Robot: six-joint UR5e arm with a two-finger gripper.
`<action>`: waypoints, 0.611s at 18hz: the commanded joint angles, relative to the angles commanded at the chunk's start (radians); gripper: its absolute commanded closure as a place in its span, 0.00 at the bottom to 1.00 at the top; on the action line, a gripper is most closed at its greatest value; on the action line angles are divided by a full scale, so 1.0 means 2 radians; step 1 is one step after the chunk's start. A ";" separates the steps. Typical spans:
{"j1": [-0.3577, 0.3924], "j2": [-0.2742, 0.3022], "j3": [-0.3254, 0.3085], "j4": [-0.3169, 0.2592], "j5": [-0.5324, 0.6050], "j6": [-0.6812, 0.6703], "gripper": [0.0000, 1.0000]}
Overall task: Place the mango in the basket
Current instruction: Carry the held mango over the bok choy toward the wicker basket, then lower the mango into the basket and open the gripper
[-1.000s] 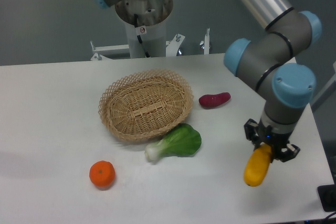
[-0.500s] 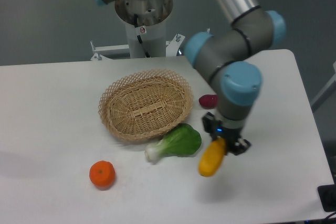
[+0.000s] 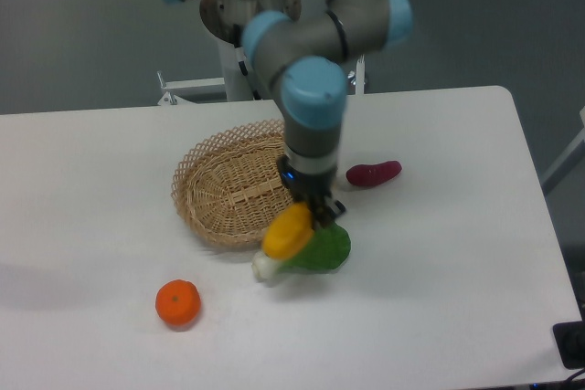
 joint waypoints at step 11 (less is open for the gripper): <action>-0.054 0.027 -0.062 0.001 0.054 -0.002 0.51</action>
